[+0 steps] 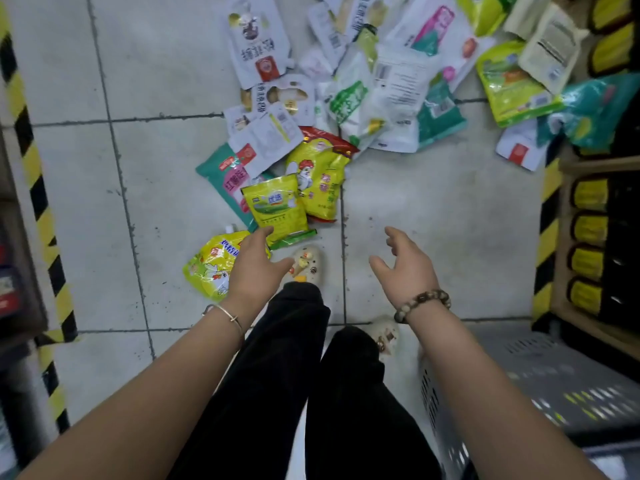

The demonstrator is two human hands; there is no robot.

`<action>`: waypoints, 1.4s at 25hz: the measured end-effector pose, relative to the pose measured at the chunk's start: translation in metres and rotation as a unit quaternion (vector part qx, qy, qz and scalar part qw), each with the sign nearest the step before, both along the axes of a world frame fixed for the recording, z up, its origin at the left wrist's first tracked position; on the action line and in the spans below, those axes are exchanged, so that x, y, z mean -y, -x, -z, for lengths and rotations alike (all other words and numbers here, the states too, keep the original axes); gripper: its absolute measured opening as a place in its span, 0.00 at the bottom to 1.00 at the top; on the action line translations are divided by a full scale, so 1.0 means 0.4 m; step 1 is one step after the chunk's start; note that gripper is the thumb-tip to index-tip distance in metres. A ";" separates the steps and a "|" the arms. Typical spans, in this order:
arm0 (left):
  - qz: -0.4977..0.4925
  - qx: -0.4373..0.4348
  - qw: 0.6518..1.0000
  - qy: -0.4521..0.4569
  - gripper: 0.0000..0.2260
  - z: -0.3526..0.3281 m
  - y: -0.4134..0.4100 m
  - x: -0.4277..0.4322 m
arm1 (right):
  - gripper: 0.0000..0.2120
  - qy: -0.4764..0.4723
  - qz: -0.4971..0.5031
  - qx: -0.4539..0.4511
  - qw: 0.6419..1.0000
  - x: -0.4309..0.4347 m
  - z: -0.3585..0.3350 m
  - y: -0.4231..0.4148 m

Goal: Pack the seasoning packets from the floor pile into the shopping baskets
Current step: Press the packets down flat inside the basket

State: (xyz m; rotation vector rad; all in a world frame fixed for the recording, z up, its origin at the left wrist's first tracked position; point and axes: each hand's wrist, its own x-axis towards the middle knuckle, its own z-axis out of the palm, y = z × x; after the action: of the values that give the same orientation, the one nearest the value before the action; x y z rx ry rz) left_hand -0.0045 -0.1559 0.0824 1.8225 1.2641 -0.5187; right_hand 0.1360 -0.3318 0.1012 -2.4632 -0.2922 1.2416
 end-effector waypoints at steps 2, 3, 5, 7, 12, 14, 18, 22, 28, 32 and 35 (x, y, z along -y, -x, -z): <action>-0.008 -0.020 1.000 -0.002 0.30 0.064 0.050 -0.048 | 0.26 0.009 -0.009 -0.026 1.000 -0.062 0.059 0.017; -0.013 -0.030 0.999 -0.002 0.29 0.105 0.082 -0.071 | 0.26 0.017 -0.015 -0.043 0.999 -0.095 0.099 0.029; -0.010 -0.065 0.998 0.003 0.29 0.188 0.149 -0.110 | 0.25 0.031 -0.012 -0.073 0.997 -0.155 0.177 0.052; -0.010 -0.121 0.993 0.013 0.31 0.282 0.225 -0.156 | 0.24 0.039 -0.013 -0.095 0.995 -0.212 0.272 0.073; 0.036 -0.221 0.975 -0.001 0.34 0.514 0.380 -0.257 | 0.26 0.061 0.011 -0.087 0.994 -0.311 0.539 0.125; 0.083 -0.259 0.962 -0.030 0.37 0.588 0.409 -0.286 | 0.28 0.080 0.025 -0.081 0.993 -0.340 0.636 0.140; 0.196 -0.294 0.931 -0.089 0.47 0.692 0.436 -0.312 | 0.28 0.095 0.085 -0.043 0.991 -0.375 0.750 0.175; 0.185 -0.278 0.932 -0.143 0.47 0.753 0.459 -0.325 | 0.32 0.129 0.105 0.060 0.984 -0.388 0.793 0.219; 0.054 -0.260 0.964 -0.030 0.22 0.748 0.483 -0.338 | 0.28 0.168 0.081 0.073 0.980 -0.414 0.806 0.215; -0.002 -0.241 0.970 -0.018 0.17 0.706 0.478 -0.312 | 0.14 0.046 0.157 0.017 0.986 -0.409 0.769 0.219; -0.049 -0.210 0.976 -0.006 0.15 0.643 0.452 -0.293 | 0.12 -0.013 0.168 0.020 0.985 -0.392 0.702 0.197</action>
State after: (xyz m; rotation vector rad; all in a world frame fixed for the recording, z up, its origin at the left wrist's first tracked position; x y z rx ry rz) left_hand -0.1851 -0.0386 -0.1747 1.7013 1.6302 -0.8752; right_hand 0.0572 -0.1749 -0.1796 -2.3916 0.0965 1.0384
